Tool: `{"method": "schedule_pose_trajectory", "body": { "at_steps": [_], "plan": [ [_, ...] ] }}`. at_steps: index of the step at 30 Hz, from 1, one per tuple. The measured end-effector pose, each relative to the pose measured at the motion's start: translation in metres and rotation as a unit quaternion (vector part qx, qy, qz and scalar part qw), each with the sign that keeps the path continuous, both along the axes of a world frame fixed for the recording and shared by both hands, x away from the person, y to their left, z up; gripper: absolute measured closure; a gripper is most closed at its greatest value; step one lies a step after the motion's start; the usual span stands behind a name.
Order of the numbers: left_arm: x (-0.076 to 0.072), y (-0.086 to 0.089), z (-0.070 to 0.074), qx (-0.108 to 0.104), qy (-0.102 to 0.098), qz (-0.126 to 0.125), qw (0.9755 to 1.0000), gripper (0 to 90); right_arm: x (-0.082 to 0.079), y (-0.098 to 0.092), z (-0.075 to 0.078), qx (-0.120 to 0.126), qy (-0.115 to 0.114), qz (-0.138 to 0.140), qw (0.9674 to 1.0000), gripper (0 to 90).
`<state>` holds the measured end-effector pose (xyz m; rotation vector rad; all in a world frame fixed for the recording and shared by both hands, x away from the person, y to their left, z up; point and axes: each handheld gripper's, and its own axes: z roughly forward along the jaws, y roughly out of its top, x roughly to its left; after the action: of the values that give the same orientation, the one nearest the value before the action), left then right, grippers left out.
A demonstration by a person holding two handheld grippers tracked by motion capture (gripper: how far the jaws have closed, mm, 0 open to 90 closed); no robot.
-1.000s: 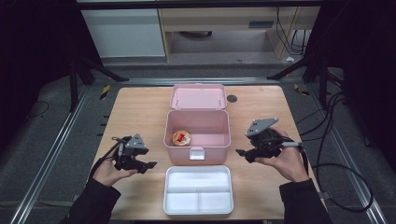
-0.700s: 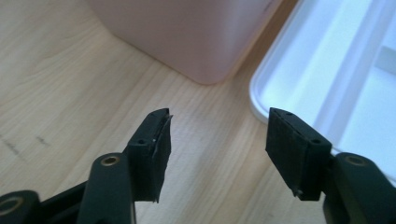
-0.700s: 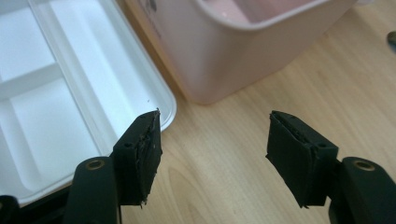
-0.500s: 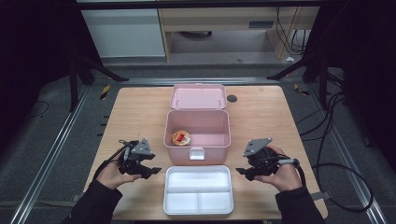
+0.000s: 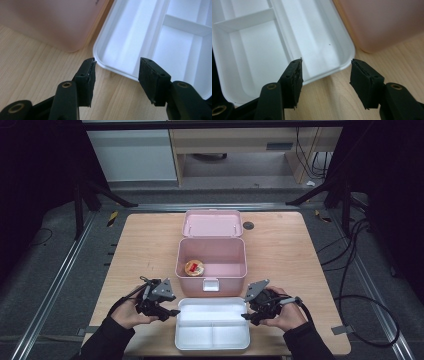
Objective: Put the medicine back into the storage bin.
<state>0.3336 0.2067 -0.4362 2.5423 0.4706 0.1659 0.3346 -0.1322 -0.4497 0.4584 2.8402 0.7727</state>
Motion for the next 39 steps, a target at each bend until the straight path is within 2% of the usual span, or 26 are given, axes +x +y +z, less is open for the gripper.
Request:
{"method": "schedule_pose_trajectory", "body": {
  "at_steps": [6, 11, 18, 25, 30, 39],
  "plan": [
    [-0.007, -0.014, -0.004, 0.014, 0.005, -0.027, 0.9995, 50.2, -0.004, 0.012, -0.006, -0.009, 0.009, 0.023, 0.9997, 47.9],
    [-0.01, -0.022, -0.01, 0.022, 0.014, -0.04, 0.9989, 51.8, -0.007, 0.021, -0.013, -0.026, 0.026, 0.041, 0.9985, 51.7],
    [-0.014, -0.033, -0.02, 0.047, 0.028, -0.056, 0.997, 57.0, -0.008, 0.026, -0.021, -0.037, 0.03, 0.051, 0.9975, 57.1],
    [-0.013, -0.036, -0.027, 0.07, 0.031, -0.066, 0.9949, 64.0, -0.008, 0.028, -0.024, -0.046, 0.04, 0.062, 0.9962, 66.5],
    [-0.012, -0.039, -0.031, 0.073, 0.035, -0.069, 0.9943, 68.1, -0.009, 0.031, -0.027, -0.058, 0.048, 0.072, 0.9946, 73.0],
    [-0.011, -0.043, -0.037, 0.092, 0.025, -0.096, 0.9908, 75.6, -0.009, 0.033, -0.029, -0.07, 0.052, 0.076, 0.9933, 80.0]
  ]
}}
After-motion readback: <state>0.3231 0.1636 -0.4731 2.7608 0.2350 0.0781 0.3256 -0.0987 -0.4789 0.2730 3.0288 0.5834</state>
